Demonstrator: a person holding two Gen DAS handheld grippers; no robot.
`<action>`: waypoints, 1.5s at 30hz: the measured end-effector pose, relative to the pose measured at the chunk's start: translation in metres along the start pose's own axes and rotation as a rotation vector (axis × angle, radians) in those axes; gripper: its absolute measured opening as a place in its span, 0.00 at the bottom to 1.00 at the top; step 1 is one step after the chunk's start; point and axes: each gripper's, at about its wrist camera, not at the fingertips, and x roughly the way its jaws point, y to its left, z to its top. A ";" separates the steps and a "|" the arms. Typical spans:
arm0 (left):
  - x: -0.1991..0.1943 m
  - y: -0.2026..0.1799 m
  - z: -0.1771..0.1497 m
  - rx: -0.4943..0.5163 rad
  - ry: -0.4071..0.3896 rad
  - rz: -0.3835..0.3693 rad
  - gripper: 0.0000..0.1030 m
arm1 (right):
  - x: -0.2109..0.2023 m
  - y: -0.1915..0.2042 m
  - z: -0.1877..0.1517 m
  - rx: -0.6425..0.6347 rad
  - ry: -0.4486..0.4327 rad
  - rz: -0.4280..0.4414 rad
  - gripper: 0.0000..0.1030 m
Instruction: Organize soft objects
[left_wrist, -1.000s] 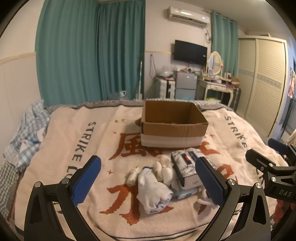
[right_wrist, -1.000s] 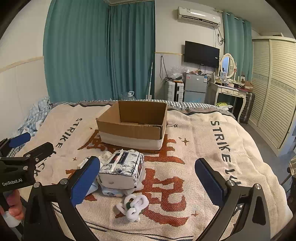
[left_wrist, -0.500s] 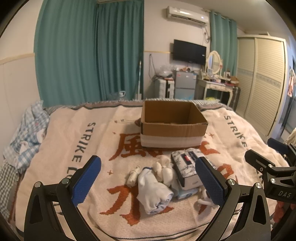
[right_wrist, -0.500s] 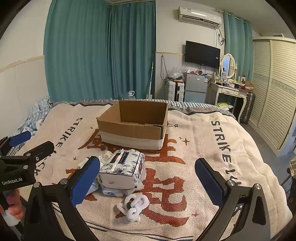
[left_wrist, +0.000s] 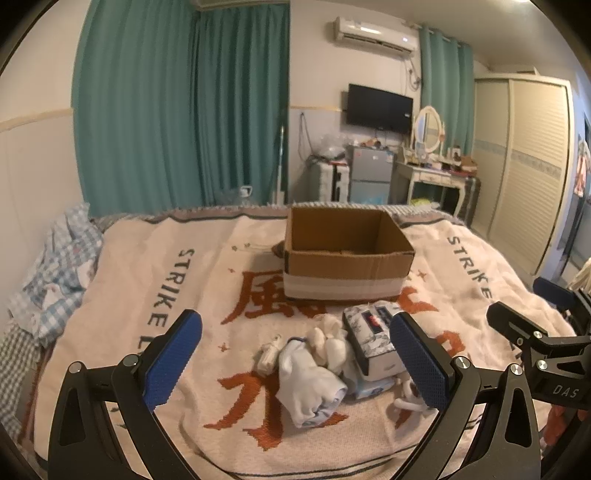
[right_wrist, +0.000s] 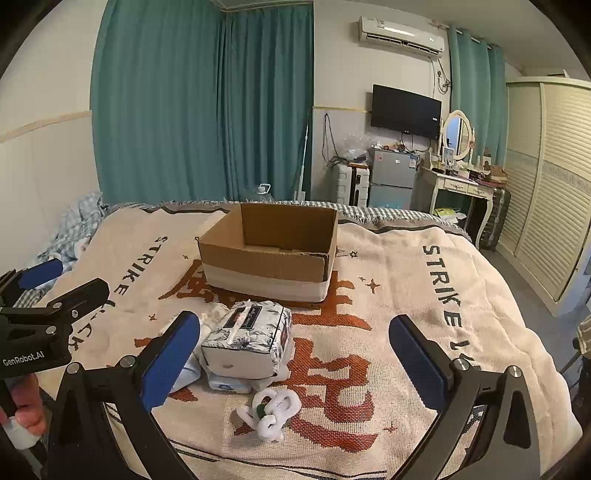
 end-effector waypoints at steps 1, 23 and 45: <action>-0.002 0.000 0.000 -0.001 -0.004 0.000 1.00 | -0.002 0.000 0.000 -0.001 -0.002 0.001 1.00; 0.058 0.032 -0.039 -0.024 0.170 0.042 1.00 | 0.082 0.039 -0.036 -0.079 0.210 0.053 1.00; 0.115 -0.010 -0.080 0.016 0.418 -0.122 0.90 | 0.133 0.021 -0.038 0.054 0.238 0.071 0.77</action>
